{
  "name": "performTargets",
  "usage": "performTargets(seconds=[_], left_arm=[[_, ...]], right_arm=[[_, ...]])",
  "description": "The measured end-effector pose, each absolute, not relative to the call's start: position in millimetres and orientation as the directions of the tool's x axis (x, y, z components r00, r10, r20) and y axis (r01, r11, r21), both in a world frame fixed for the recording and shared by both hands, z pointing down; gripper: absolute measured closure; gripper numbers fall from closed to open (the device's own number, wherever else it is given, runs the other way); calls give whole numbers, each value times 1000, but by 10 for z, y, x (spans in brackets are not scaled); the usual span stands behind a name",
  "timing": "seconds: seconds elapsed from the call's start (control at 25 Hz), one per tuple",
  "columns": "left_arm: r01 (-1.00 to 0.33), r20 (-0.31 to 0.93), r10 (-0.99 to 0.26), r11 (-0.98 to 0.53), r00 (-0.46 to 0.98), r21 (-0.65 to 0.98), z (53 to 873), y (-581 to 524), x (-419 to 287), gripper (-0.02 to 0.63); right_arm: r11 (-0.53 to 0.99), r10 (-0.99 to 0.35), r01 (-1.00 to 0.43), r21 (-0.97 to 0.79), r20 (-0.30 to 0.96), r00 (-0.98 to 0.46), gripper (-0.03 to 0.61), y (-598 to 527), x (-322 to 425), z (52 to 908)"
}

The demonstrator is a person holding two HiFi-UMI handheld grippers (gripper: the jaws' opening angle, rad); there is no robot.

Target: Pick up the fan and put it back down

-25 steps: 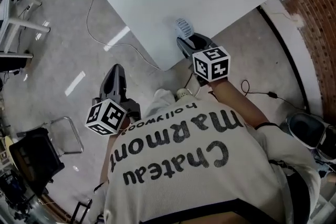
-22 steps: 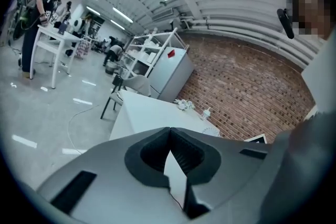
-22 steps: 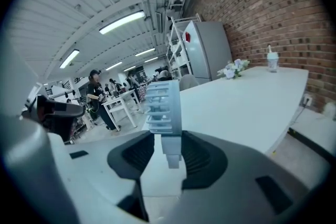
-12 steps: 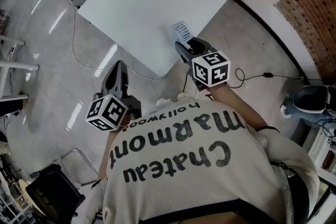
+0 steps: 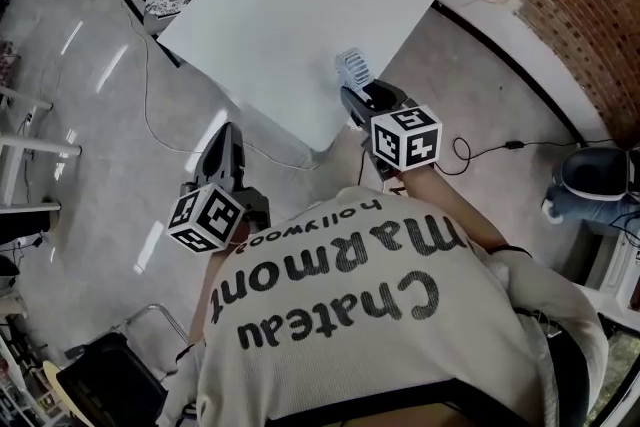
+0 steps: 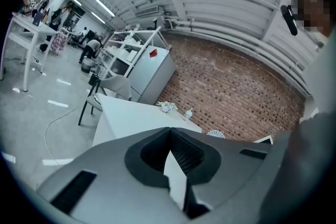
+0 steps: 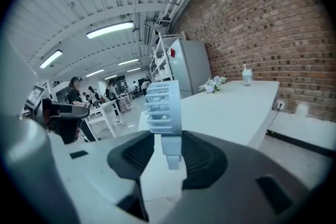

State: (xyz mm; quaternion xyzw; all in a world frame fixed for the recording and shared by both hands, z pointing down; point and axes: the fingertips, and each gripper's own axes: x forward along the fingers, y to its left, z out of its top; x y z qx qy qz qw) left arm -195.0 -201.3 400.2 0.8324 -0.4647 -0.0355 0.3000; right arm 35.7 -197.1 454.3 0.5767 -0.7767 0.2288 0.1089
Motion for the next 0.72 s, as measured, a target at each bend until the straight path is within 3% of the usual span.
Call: performTargets(seconds=[0.72], left_arm=[[-794,231,-855,-287,465,536,4005,-2055,-1978,612]], right_arm=[[339,-794,-913,-228,452,-407,413,-2227,358,4593]])
